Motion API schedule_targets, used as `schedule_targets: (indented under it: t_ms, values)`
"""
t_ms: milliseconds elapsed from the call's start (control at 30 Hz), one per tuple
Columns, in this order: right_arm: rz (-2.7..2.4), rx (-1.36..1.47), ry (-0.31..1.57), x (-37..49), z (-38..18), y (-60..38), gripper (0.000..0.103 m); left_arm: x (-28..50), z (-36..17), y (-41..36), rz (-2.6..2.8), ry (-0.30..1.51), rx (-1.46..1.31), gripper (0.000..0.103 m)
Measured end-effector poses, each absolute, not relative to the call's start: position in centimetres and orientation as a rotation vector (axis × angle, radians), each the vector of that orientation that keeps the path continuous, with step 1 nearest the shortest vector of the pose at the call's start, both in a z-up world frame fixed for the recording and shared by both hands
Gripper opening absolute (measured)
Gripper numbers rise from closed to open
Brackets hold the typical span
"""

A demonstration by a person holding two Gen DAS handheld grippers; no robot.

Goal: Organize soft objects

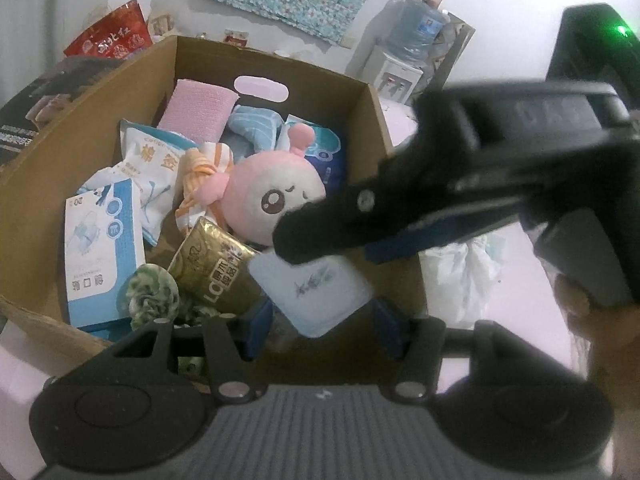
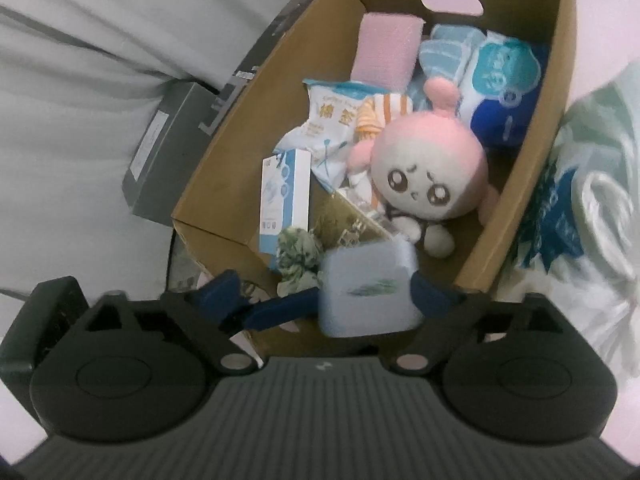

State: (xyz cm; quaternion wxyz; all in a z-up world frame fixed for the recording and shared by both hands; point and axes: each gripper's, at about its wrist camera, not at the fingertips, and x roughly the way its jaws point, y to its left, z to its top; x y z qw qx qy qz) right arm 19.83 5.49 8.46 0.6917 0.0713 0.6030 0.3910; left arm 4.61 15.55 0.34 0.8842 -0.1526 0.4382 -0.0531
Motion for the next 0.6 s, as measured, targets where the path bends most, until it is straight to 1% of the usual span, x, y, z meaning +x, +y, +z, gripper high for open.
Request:
schedule_targets:
  t_ms: [133, 267, 333, 400, 433, 500, 600]
  values:
    - [0.861, 0.164, 1.364, 20.2, 8.8, 5.5, 0.1, 4.3, 0.8, 15.7, -0.118, 0.901, -0.327, 0.062]
    - [0.855, 0.18, 1.338, 20.1, 9.5, 4.9, 0.1, 4.0, 1.2, 15.9, -0.11, 0.888, -0.327, 0.062]
    - [0.853, 0.196, 1.313, 19.9, 10.0, 4.3, 0.1, 3.6, 1.5, 15.9, -0.102, 0.874, -0.318, 0.064]
    - [0.868, 0.236, 1.269, 19.5, 10.6, 3.2, 0.1, 3.1, 1.9, 15.8, -0.095, 0.848, -0.295, 0.072]
    - [0.866, 0.259, 1.243, 19.3, 10.8, 2.5, 0.101, 2.7, 2.2, 15.6, -0.09, 0.829, -0.282, 0.074]
    - [0.86, 0.29, 1.153, 18.2, 11.5, 0.8, 0.101, 1.6, 2.9, 15.2, -0.08, 0.768, -0.242, 0.085]
    - [0.815, 0.313, 1.007, 15.7, 11.8, -2.1, 0.102, -0.3, 3.9, 14.7, -0.046, 0.676, -0.196, 0.094]
